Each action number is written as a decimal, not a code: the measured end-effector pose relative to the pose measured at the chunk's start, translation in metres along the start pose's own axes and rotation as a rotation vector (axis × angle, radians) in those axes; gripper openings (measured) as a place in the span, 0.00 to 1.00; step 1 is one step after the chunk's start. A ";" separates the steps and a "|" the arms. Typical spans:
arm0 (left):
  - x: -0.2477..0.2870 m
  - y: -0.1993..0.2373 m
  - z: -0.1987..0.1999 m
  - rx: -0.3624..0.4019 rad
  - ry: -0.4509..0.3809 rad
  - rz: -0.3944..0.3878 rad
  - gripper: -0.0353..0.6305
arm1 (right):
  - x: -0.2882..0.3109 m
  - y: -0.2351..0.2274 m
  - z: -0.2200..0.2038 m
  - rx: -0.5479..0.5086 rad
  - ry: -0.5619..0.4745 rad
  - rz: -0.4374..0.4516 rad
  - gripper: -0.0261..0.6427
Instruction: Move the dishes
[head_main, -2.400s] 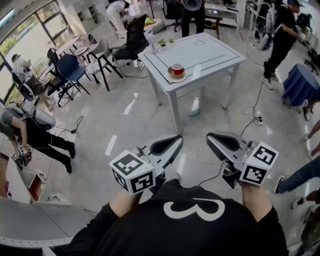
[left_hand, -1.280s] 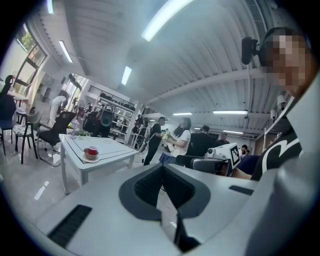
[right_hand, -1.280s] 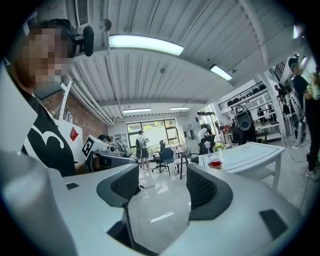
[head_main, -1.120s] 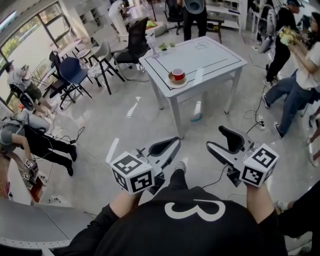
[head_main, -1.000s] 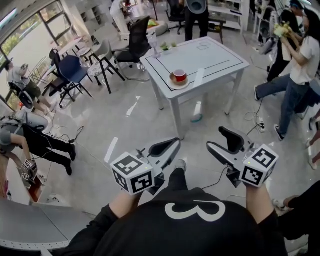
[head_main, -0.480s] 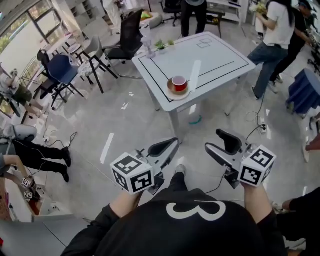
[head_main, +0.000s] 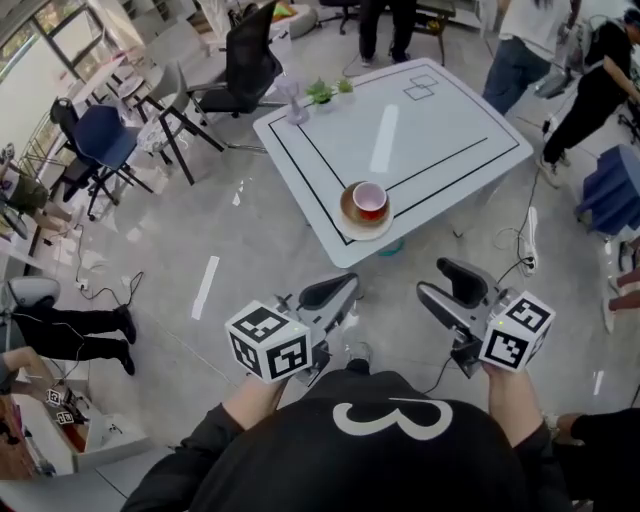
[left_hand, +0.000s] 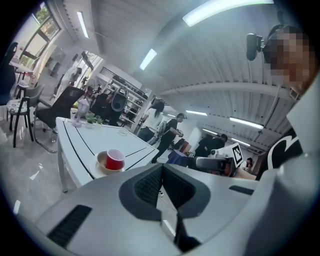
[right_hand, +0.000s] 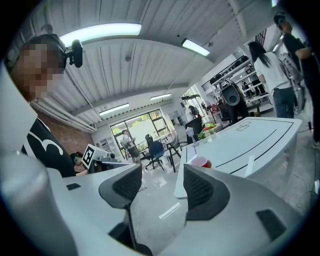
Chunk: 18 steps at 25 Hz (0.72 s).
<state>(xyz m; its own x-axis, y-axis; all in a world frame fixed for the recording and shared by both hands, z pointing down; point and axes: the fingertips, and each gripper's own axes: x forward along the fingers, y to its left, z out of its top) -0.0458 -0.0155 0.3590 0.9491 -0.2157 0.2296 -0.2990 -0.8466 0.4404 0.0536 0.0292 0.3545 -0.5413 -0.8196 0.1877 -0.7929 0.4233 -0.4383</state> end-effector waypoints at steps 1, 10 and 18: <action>0.004 0.012 0.004 -0.004 0.003 0.004 0.06 | 0.010 -0.007 0.004 0.006 0.004 0.001 0.41; 0.033 0.108 0.036 -0.035 0.013 0.033 0.06 | 0.091 -0.064 0.034 0.053 0.024 -0.007 0.39; 0.040 0.142 0.033 -0.073 0.035 0.052 0.06 | 0.119 -0.101 0.030 0.142 0.063 -0.060 0.34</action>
<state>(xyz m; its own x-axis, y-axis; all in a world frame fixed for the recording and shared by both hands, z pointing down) -0.0471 -0.1606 0.4026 0.9282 -0.2404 0.2839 -0.3559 -0.7964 0.4890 0.0778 -0.1227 0.3949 -0.5144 -0.8140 0.2697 -0.7791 0.3123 -0.5436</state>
